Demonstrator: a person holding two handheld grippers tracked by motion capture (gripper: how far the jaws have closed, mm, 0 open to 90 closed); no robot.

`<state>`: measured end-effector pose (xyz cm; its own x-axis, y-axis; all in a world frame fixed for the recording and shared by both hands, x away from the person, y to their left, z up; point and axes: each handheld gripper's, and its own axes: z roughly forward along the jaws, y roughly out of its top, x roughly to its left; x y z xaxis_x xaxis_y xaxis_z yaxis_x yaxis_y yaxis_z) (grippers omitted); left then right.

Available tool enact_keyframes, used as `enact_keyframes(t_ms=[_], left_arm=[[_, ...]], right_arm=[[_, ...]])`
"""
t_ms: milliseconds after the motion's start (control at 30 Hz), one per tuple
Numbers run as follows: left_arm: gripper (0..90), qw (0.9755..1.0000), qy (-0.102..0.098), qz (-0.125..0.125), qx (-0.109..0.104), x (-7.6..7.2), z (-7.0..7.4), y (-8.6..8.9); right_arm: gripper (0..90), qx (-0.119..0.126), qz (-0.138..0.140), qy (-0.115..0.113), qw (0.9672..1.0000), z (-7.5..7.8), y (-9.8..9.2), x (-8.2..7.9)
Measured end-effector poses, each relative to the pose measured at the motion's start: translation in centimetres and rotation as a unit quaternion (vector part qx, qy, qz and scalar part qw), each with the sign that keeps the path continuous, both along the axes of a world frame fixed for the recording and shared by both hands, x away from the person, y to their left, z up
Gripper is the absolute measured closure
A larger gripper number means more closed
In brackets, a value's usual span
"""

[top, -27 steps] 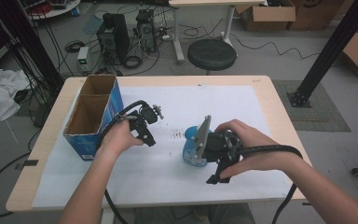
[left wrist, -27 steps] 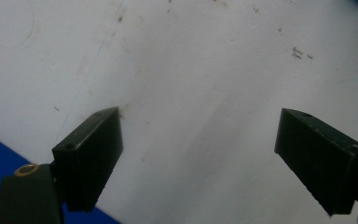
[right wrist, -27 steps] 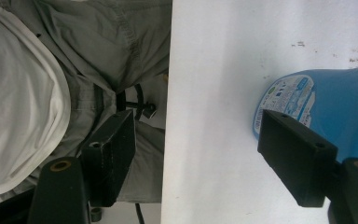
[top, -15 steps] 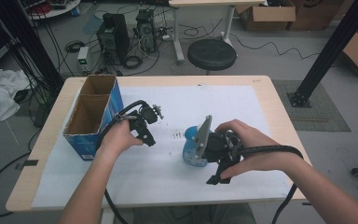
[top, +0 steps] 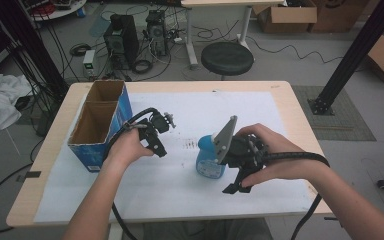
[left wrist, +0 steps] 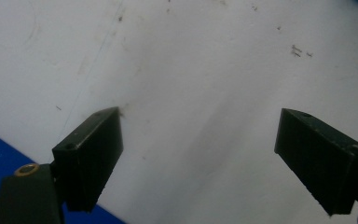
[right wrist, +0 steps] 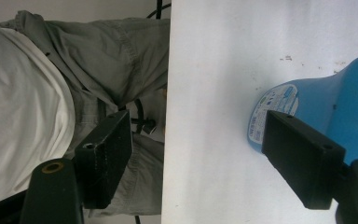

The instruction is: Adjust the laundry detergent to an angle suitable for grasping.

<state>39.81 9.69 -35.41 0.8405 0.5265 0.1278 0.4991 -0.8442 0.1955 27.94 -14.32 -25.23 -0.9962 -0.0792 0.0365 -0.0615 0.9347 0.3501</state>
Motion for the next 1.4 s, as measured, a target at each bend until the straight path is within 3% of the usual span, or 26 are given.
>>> enact_keyframes(t_ms=[1400], left_arm=[[15.6, 0.9999, 0.002, -0.011, 0.008, -0.04, -0.23, -0.6]], right_arm=[[23.8, 0.023, -0.011, 0.002, 0.9997, 0.23, -1.04, 0.24]])
